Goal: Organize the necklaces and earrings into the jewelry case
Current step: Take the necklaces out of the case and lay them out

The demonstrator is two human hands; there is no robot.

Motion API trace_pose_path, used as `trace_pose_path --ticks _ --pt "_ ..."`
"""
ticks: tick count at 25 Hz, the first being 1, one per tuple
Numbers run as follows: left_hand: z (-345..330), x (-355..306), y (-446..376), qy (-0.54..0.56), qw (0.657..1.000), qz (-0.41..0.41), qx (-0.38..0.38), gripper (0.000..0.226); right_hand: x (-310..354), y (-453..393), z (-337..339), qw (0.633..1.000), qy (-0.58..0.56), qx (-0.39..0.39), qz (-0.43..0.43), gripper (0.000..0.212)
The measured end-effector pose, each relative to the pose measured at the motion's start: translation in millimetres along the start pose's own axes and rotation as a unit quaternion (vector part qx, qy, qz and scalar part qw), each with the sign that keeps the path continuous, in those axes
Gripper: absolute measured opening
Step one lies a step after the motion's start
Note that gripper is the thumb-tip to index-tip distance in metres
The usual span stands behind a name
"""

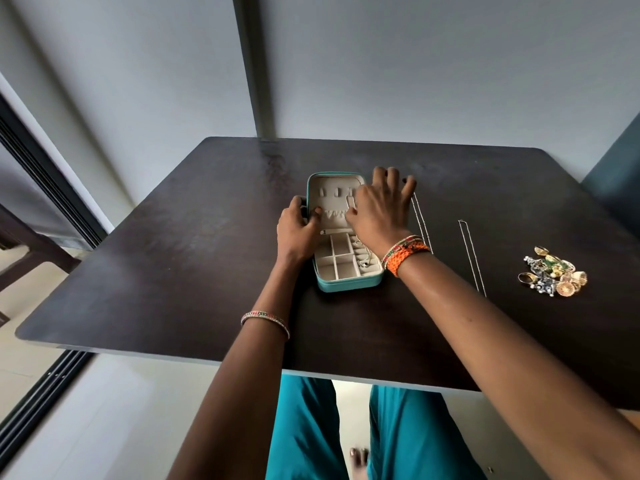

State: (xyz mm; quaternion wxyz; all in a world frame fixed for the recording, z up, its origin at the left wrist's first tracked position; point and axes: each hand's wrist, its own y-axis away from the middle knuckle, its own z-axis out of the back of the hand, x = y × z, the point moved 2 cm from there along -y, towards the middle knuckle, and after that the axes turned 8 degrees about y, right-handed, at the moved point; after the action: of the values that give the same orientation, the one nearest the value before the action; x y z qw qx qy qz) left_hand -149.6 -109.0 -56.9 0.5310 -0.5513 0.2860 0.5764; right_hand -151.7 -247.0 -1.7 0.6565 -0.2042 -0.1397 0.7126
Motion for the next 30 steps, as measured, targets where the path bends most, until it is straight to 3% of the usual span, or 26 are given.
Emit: trace_pose_path --ticks 5,8,12,15,26,30 --pt "1.1 -4.0 1.5 -0.023 1.000 0.014 0.010 0.035 1.0 2.9 -8.1 0.999 -0.030 0.019 -0.024 0.007" --pt "1.4 -5.0 2.9 -0.021 1.000 0.014 0.014 0.037 -0.3 1.1 -10.4 0.999 -0.029 0.012 0.006 0.008" --pt "1.7 -3.2 2.6 -0.008 1.000 0.014 0.009 0.037 1.4 -1.3 -10.7 0.999 -0.006 -0.040 0.030 0.011" --pt "2.1 -2.8 1.9 -0.004 1.000 0.014 0.010 0.037 -10.6 -15.6 -5.6 0.996 -0.063 -0.070 -0.004 0.011" --pt "2.8 -0.2 1.5 0.037 0.999 -0.007 0.014 0.021 -14.7 -39.1 2.4 0.961 -0.273 -0.034 -0.023 0.010" --pt "2.8 1.5 0.3 0.052 0.999 -0.008 0.013 0.013 -20.2 -39.5 4.5 0.929 -0.367 0.021 -0.033 0.010"
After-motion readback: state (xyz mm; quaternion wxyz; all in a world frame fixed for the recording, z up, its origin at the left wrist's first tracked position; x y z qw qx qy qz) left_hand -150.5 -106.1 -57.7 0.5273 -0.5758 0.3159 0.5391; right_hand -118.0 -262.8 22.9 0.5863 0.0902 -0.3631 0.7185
